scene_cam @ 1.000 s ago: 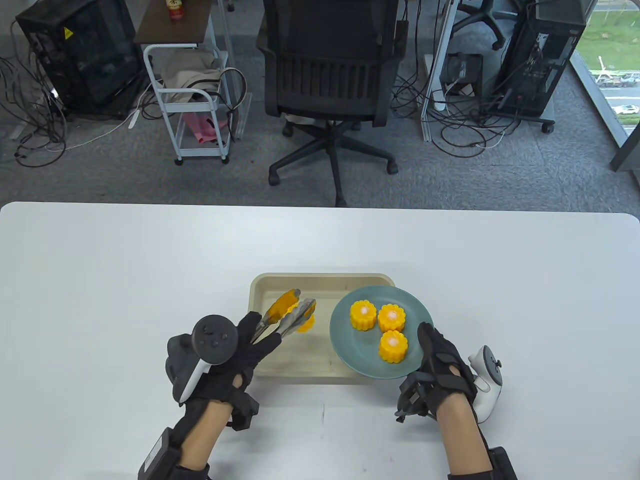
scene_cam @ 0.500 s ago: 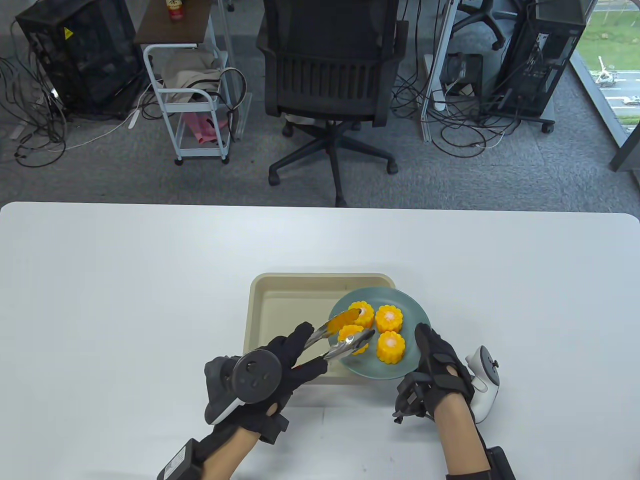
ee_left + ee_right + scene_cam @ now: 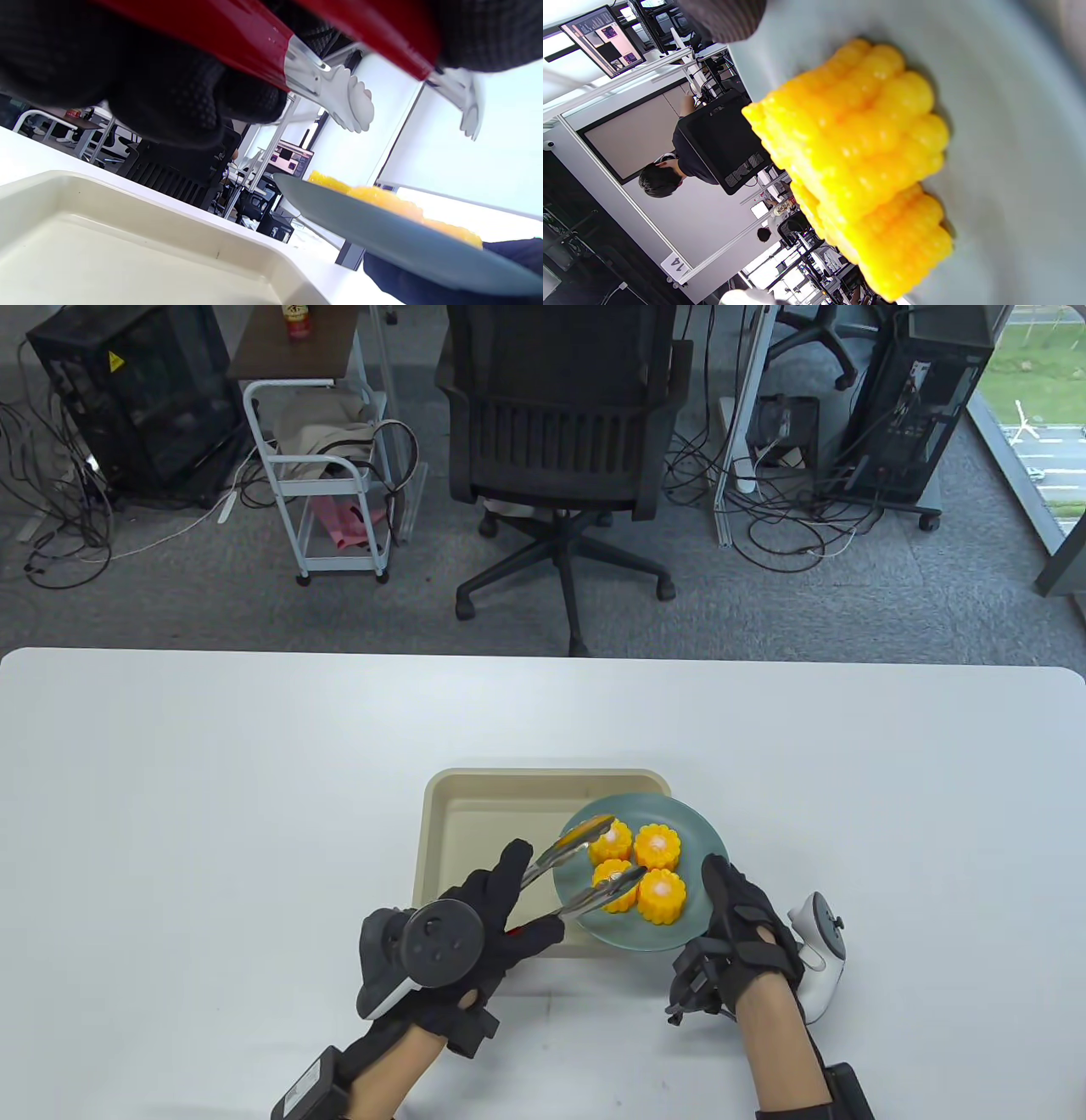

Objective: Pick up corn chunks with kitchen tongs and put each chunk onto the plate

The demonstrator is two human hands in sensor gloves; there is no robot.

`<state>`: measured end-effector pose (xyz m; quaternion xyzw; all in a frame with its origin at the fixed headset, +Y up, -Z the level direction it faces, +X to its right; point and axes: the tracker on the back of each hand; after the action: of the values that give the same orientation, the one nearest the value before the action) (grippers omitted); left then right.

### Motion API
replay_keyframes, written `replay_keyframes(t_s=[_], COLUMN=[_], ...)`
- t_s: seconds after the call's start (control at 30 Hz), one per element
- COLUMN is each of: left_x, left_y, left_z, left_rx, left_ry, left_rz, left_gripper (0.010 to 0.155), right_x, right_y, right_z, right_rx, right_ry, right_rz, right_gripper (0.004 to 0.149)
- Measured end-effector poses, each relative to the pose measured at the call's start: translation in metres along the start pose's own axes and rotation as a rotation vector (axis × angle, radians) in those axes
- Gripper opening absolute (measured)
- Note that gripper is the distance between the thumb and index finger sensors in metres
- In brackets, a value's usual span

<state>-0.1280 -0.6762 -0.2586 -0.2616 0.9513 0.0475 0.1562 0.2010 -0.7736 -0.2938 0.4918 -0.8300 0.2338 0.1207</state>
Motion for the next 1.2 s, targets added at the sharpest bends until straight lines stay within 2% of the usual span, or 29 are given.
replay_keyframes(t_s=[0.27,0.53,1.0,1.2], left_x=[0.03,0.059,0.073,0.064], left_y=[0.006,0.006,-0.017,-0.037], left_z=[0.005,0.009,0.022,0.03], left_rx=[-0.012,-0.009,0.155,0.253], left_ry=[0.126,0.313,0.456,0.547], left_rz=[-0.074,-0.038,0.07,0.247], left_gripper=[0.094,0.095,0.091,0.092], right_x=[-0.001,-0.004,-0.012,-0.012], right_y=[0.0,-0.003,-0.005,-0.005], right_z=[0.0,0.0,-0.004,-0.004], right_rx=[-0.003,-0.01,-0.027,-0.026], right_ry=[-0.008,-0.014,-0.036,-0.033], right_rz=[0.013,0.023,0.016,0.009], right_gripper=[0.055,0.056,0.055,0.055])
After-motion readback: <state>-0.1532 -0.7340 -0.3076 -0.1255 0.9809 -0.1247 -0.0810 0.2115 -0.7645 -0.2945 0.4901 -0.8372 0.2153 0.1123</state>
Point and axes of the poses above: the tracker on the back of each hand, its own x axis roughly to the little-finger side, its own z axis roughly from the wrist to the fingertips, y = z × x, and after that the axes turned 6 degrees about x, right-handed
